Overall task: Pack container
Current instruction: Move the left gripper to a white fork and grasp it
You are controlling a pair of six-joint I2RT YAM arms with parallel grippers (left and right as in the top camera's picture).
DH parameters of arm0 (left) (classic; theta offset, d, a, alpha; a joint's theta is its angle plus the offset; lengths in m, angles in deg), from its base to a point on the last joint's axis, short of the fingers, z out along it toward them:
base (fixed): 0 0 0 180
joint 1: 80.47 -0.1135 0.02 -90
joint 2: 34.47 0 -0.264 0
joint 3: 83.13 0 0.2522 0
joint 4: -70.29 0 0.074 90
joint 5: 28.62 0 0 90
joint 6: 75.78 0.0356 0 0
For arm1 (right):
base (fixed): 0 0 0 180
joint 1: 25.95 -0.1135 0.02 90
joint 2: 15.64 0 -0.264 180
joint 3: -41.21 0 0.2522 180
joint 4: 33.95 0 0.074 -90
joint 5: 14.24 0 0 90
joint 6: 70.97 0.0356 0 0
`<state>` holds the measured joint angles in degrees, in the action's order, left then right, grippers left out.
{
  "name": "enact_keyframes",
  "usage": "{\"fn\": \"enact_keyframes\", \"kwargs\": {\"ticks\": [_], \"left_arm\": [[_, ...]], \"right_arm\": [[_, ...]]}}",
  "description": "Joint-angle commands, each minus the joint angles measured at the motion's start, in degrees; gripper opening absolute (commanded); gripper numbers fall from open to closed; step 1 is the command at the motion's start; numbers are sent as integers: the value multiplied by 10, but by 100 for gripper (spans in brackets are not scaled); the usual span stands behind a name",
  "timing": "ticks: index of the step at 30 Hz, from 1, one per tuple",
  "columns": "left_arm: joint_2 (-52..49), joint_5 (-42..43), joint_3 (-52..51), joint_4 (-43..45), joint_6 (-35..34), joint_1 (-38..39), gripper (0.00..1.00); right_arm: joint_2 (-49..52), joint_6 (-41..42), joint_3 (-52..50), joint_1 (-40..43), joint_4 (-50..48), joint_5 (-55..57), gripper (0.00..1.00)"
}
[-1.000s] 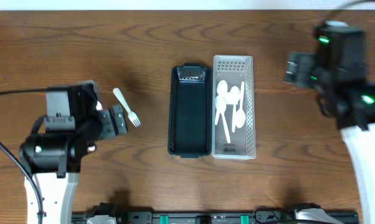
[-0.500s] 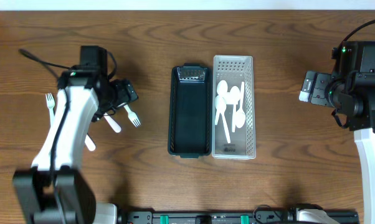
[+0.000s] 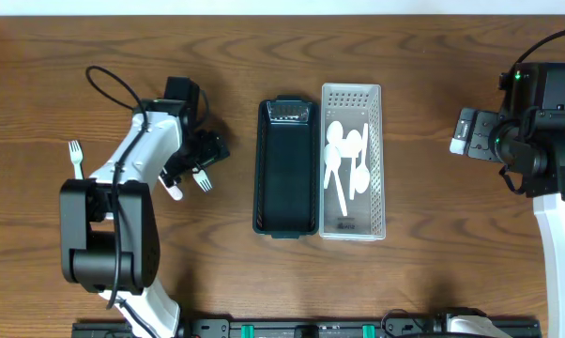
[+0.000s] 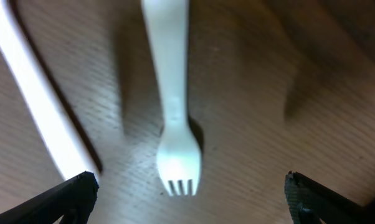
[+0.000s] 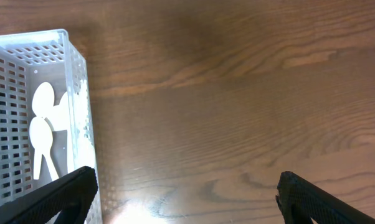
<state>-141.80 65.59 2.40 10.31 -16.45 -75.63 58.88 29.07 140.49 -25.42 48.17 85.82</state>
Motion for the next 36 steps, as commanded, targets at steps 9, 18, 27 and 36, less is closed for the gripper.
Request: {"fn": "enact_keyframes", "kwargs": {"ticks": [9,18,27,36], "left_arm": [[-56,-6,0,3,-5,1,98],[-81,-3,0,3,-5,1,98],[-83,0,-1,-2,-5,1,67],[-83,-1,-1,-11,-5,1,40]], "right_arm": [[0,6,-3,2,2,0,96],[0,6,-3,2,2,0,96],[0,6,-3,2,2,0,96],[1,6,-5,2,2,0,97]]}}
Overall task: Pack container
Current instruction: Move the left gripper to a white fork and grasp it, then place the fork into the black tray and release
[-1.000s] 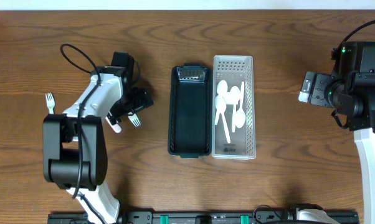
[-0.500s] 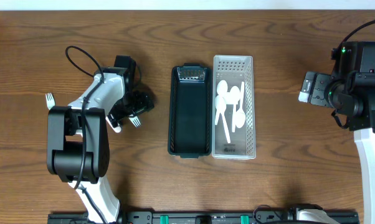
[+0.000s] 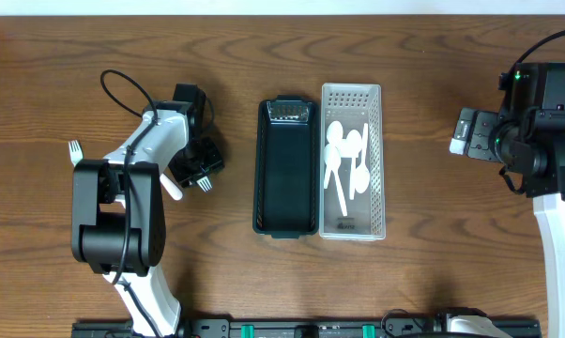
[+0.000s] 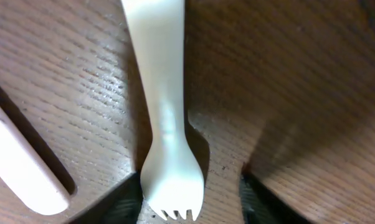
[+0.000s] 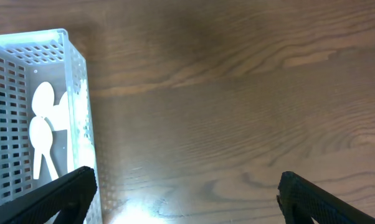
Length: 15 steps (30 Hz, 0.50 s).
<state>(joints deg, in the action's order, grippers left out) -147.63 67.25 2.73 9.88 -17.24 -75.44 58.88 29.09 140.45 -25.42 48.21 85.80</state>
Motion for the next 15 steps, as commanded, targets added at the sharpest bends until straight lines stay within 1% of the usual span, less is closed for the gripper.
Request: {"fn": "enact_keyframes", "kwargs": {"ticks": [1,2,4,9,12,15], "left_arm": [[-25,-17,-4,-7,3,-1,36],[-24,-17,-4,-7,3,-1,36],[-25,-17,-4,-7,3,-1,29],[-24,-17,-4,-8,3,-1,24],[-24,-17,-4,-8,3,-1,19],[-19,-18,-3,-10,3,-1,6]], "right_arm": [[1,6,-5,2,2,0,97],[1,6,-5,2,2,0,97],[2,6,-5,2,2,0,97],[2,6,-5,2,2,0,97],[2,6,-5,2,2,0,97],[2,6,-5,2,2,0,97]]}}
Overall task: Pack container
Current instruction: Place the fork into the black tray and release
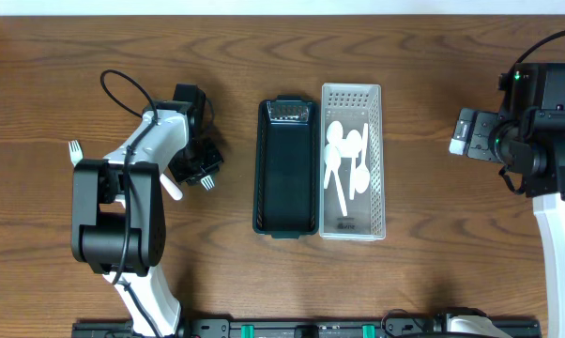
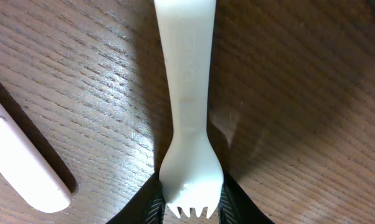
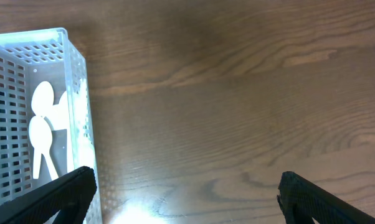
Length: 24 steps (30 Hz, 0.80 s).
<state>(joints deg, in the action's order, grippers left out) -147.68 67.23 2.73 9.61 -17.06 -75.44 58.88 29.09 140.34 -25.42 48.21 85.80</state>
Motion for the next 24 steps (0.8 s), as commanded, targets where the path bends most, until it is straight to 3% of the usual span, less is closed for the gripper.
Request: {"fn": "enact_keyframes", "kwargs": {"ticks": [1,11,18,24], "left_arm": [[-13,-17,-2,-10,2,-1,6],[129,-17,56,-83,44,23,6],[249,-24,77,-76,62,148,6],[234,-38,76,-65,64,250,6]], "right_arm": [[2,5,-4,2,2,0,97],[2,6,-4,2,1,0,97],[5,6,-4,2,-1,0,97],[5,6,-4,2,-2,0,97]]}}
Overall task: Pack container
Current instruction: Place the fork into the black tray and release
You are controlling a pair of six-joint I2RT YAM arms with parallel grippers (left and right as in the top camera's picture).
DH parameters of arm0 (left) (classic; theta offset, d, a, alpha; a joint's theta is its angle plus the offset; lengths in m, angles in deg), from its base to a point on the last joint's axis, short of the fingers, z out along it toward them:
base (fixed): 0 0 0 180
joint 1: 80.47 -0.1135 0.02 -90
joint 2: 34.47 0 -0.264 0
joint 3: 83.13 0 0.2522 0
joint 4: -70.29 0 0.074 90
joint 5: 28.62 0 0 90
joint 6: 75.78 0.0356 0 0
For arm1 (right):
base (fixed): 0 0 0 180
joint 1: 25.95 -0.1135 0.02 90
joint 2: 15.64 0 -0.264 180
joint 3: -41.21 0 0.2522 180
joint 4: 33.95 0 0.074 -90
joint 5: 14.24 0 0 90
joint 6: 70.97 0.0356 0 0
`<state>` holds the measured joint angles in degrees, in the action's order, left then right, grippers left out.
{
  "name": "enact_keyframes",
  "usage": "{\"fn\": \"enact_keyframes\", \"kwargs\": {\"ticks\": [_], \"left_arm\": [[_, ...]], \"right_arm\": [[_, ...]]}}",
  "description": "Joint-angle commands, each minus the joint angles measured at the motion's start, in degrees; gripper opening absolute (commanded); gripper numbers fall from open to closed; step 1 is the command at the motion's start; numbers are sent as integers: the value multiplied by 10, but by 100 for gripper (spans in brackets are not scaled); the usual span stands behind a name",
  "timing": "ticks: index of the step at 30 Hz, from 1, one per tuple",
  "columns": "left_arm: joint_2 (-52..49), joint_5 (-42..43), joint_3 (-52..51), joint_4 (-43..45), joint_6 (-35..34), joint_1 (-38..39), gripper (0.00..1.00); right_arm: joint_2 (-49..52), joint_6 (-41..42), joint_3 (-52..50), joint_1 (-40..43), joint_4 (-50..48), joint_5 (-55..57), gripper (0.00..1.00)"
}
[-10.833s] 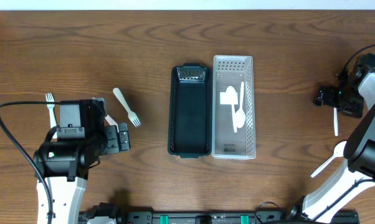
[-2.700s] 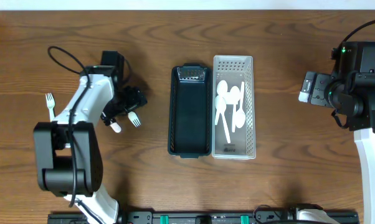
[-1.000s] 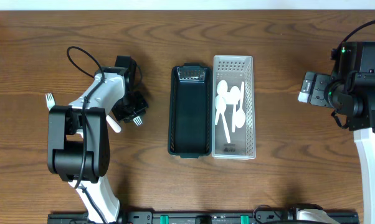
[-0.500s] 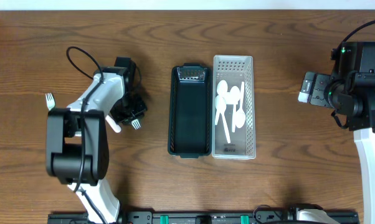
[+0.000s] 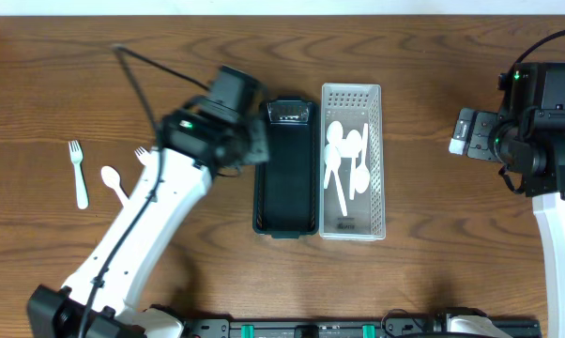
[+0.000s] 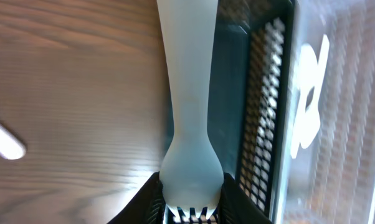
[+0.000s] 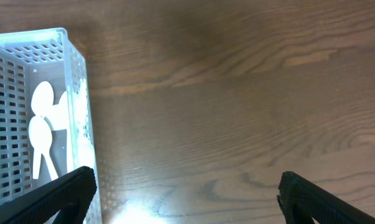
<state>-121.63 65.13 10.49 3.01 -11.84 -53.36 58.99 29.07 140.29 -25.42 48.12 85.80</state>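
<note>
My left gripper is shut on the head of a white plastic fork, whose handle points away from the wrist. In the left wrist view the fork hangs over the left edge of the dark green container. From overhead the left gripper sits against the left wall of that container. A white perforated basket holding several white spoons stands right beside it. My right gripper is open over bare wood, right of the basket.
On the table's left lie a white fork and a white spoon. The tines of another fork show beside the left arm. The right arm stands at the far right edge.
My left gripper, shut on the fork down on the table left of the dark container, now holds it lifted at the container's left edge. The right arm has not moved.
My left gripper was open above a fork on the table. Then its fingers stood low on either side of the fork's head, then shut on it. Now the fork is held at the dark container's edge. The right gripper stayed open and still.
</note>
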Motion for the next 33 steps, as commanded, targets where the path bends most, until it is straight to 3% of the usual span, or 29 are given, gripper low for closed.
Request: {"fn": "enact_keyframes", "kwargs": {"ticks": [1,13,14,15,19,23,28,33], "left_arm": [[-37,-17,-1,3,14,41,6],[-198,-16,-1,12,14,82,7],[-198,-16,-1,12,14,82,14],[-198,-16,-1,12,17,82,30],[-189,-17,0,15,40,80,65],[-152,-30,13,6,50,67,74],[-56,-112,48,-25,51,23,84],[26,-124,49,-32,48,-97,90]], "right_arm": [[4,6,-4,2,-1,0,97],[4,6,-4,2,1,0,97],[4,6,-4,2,1,0,97],[4,6,-4,2,1,0,97],[4,6,-4,2,1,0,97],[4,6,-4,2,1,0,98],[4,6,-4,2,1,0,97],[4,6,-4,2,1,0,98]]}}
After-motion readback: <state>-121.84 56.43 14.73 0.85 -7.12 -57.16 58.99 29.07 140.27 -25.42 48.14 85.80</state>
